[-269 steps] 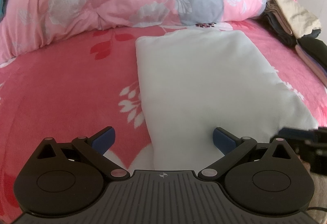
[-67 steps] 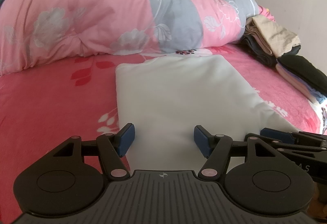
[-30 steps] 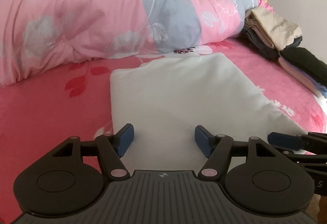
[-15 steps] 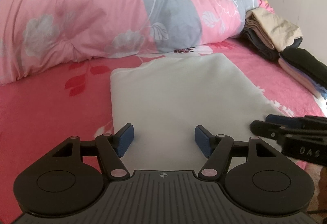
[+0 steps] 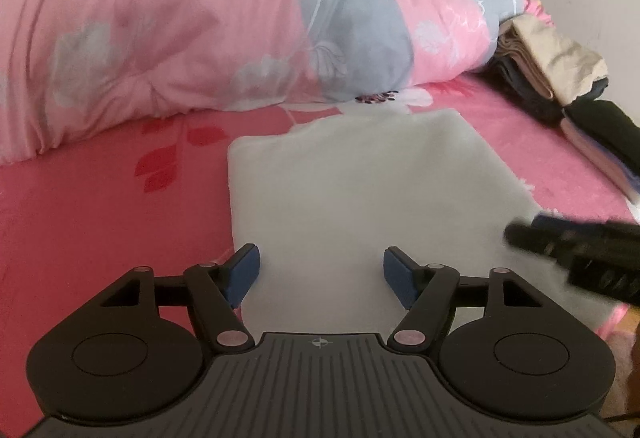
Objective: Fold clothes
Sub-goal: 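Position both open grippers at the folded sweatshirt's edge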
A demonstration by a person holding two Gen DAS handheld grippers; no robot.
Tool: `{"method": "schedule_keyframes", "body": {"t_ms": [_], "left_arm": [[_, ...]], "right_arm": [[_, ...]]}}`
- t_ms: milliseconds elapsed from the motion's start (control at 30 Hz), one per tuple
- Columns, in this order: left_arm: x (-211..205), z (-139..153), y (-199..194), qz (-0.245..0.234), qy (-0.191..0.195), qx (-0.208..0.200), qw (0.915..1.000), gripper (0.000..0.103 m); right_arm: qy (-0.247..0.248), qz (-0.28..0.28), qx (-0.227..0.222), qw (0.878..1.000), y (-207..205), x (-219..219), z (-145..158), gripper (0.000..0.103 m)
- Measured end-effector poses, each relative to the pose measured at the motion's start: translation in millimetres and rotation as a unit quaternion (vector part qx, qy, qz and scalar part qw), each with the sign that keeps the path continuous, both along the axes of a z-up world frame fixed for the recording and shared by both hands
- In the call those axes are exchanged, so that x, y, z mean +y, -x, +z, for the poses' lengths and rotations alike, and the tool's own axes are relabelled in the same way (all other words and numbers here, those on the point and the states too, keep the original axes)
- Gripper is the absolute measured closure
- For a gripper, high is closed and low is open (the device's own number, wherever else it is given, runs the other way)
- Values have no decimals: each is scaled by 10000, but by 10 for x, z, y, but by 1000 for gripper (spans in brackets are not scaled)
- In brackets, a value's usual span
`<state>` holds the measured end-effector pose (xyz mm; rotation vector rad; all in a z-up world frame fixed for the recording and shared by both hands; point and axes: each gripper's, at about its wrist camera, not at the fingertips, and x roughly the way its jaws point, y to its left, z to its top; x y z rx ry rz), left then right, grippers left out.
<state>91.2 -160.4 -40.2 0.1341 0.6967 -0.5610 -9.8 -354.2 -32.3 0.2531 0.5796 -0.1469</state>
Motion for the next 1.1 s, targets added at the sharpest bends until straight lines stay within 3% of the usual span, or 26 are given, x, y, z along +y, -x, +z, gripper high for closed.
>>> {"method": "schedule_keyframes", "body": {"t_ms": [167,267,567,767,1100], "left_arm": [[-20,-26,-24,36,-87,81,9999,31],[-30,-20,-39,54,-109,107,9999,30],[-32,-15,-53,127,-94,194,9997,28],[-6,-21,-75,188,-57,286,9994,25],[-4,-24,-99,279,-16,393,9988,23]], "right_arm": [[109,65,-106,9999,-82,-28,67,60],[-36,88,202,9998,-184,-72,-135,61],[62,68,-166,9998,-171,-79,64,61],[31,83,15,10000,-301,-91,-186,61],[166,125,39,9998,-286,-64,-195,61]]}}
